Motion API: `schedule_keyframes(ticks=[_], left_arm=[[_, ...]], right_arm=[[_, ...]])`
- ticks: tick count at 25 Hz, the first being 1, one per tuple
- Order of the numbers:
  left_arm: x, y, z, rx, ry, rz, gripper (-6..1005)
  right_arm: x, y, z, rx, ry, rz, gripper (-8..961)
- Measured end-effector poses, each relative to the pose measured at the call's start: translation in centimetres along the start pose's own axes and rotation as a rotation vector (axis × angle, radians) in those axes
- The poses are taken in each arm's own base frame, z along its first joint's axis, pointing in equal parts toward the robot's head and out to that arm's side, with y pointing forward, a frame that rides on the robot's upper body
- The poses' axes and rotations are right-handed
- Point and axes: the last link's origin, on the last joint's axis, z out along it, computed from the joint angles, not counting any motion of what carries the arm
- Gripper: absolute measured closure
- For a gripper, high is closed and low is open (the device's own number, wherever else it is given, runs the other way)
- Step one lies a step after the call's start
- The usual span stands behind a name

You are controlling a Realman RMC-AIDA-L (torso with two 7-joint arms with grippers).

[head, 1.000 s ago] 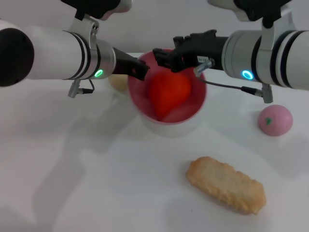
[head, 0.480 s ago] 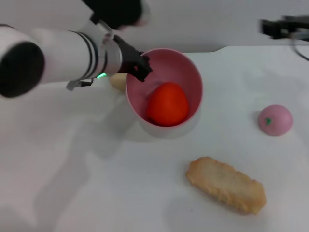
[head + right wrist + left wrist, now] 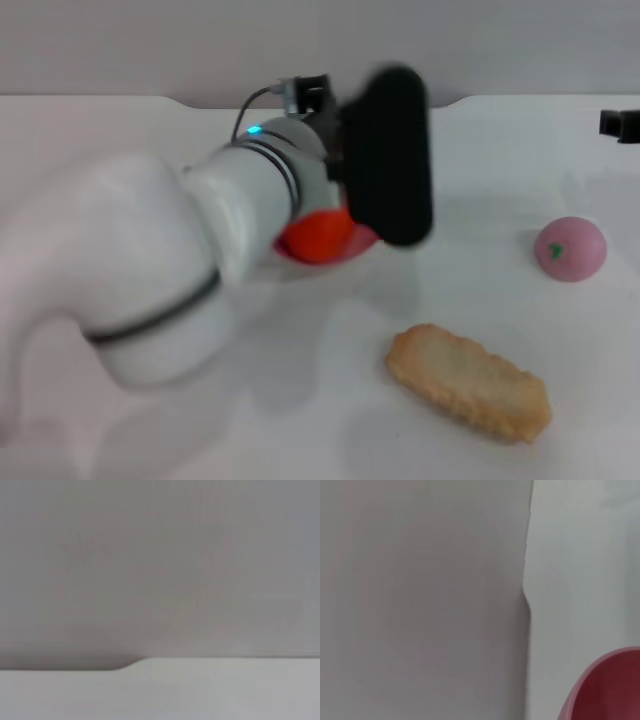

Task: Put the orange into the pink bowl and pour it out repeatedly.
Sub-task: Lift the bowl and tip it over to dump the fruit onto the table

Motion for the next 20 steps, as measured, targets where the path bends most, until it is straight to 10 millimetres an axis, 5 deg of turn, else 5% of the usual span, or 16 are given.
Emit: schedule_keyframes(ticks=[6, 13, 17, 20], left_arm=[[1.1, 0.3, -0.6, 0.187, -0.009, 0.287, 956], [1.2, 3.0, -0.8, 0.343, -0.014, 0.664, 956], [1.4, 3.5, -1.0, 0.383, -0.004, 0.746, 956], [1.9, 2.6, -1.4, 0.399, 0.030, 0.602, 955]], right_arm=[[0.2, 0.4, 0.3, -0.009, 0.005, -0.011, 358], [0.2, 1.1, 0.4, -0.023, 0.007, -0.028, 336], [0.1, 1.4, 0.5, -0.028, 0.007, -0.035, 323], [0.1, 1.8, 0.6, -0.038, 0.006, -0.046, 314]])
